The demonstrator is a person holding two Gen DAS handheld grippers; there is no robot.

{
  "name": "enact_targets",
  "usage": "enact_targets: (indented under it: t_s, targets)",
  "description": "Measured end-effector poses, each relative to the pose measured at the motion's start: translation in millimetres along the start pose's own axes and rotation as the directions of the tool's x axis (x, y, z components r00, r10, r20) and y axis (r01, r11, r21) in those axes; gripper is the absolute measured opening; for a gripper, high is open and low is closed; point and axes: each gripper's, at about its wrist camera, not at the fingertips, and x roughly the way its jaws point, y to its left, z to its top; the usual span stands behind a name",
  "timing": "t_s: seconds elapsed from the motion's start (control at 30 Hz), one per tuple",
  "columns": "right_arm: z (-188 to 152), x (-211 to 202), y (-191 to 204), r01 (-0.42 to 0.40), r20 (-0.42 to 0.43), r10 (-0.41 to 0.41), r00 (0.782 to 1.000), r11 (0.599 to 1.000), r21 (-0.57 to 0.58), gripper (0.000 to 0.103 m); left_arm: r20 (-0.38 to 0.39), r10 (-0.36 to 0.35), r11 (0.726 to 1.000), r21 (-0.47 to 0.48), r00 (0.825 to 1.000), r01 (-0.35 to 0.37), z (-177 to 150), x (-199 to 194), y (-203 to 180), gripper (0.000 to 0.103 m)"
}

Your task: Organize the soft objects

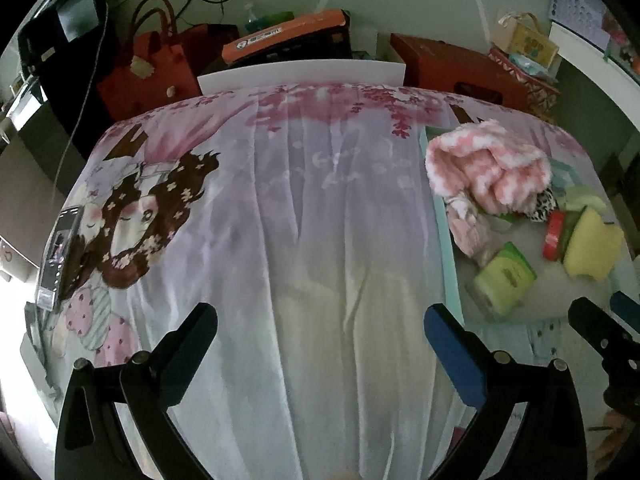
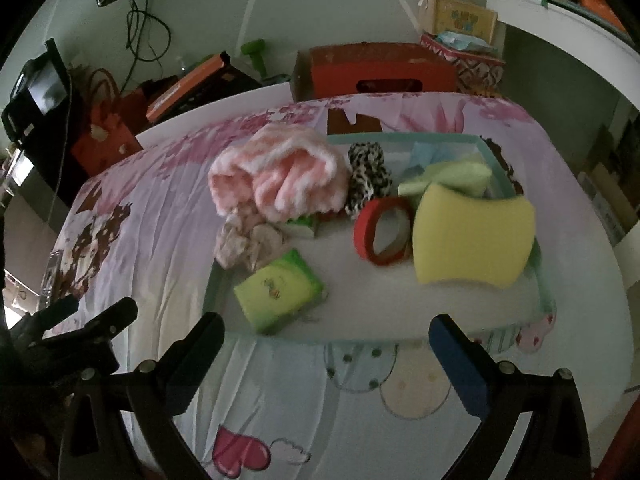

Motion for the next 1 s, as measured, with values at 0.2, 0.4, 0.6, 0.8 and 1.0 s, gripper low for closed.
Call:
enact_targets:
  t_s: [0.2, 0.4, 0.6, 0.8, 1.0]
  targets:
    - [-13, -6, 8, -0.013, -0.03, 0.013, 0.999, 1.0, -0.015, 0.103, 0.012, 0.085, 0.996, 0.03, 0.996, -0.085, -16, -16, 2, 0.103]
    - [-27, -6, 7, -0.006, -0.06, 0.005, 0.998, 1.0, -0.015, 0.103, 0.019, 0.083, 0.996, 0.016, 0.996, -0.083, -28, -26, 7, 0.103]
    - [-38, -6, -1, -0.003, -0.06, 0.003, 0.998, 1.0, 0.003, 0.103, 0.032, 0.088, 0.996, 0.016, 0.996, -0.089, -40, -33, 11, 0.103]
    - [-41, -11, 1, 0.0, -0.032, 0.0, 0.999, 1.0, -0.016, 0.103, 0.019, 0.063, 0.998, 0.018, 0.998, -0.063, -52, -32, 13, 0.103]
    - [-43, -17, 8, 0.02, 0.01, -0.019, 1.0, 0.999, -0.047, 0.103, 0.007, 0.066, 0.998, 0.016, 0.998, -0.066, -57, -31, 14, 0.103]
